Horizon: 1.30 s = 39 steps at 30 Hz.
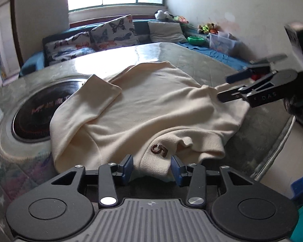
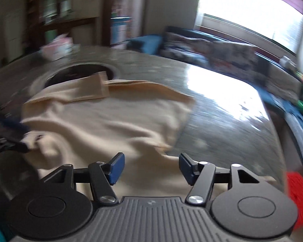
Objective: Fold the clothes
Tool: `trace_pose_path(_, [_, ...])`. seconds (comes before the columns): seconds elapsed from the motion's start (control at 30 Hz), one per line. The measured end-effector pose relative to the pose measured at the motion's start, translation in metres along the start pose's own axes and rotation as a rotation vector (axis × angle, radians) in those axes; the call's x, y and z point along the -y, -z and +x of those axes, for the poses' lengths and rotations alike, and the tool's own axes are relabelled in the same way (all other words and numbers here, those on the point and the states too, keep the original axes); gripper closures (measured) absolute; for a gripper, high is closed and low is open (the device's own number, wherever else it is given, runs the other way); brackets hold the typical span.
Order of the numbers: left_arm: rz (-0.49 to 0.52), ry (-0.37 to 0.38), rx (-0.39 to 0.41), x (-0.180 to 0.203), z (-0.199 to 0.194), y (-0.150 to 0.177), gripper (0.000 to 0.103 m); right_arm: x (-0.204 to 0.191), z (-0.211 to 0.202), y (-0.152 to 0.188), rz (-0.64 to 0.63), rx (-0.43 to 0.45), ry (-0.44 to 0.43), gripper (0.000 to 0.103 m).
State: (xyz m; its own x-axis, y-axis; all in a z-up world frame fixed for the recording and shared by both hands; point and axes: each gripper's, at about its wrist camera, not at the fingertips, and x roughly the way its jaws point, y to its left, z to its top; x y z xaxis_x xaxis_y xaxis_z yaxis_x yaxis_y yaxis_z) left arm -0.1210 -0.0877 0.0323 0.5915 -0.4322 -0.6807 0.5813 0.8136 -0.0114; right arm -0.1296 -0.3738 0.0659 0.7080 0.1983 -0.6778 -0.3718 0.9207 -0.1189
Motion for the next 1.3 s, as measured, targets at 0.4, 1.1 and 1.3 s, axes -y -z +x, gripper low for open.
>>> trace_pose_path(0.4, [0.101,0.069,-0.011,0.003,-0.007,0.012,0.093,-0.071,0.029,-0.001,-0.266,-0.064,-0.140,0.038])
trace_pose_path(1.1, [-0.180,0.076,-0.007,-0.044,0.055,-0.058,0.068,-0.042,0.034,-0.010,-0.144,-0.068,-0.221,0.035])
trace_pose_path(1.3, [-0.177,-0.025,0.018,-0.050,0.074,-0.050,0.065,-0.047,0.042,-0.006,-0.148,-0.080,-0.243,0.029])
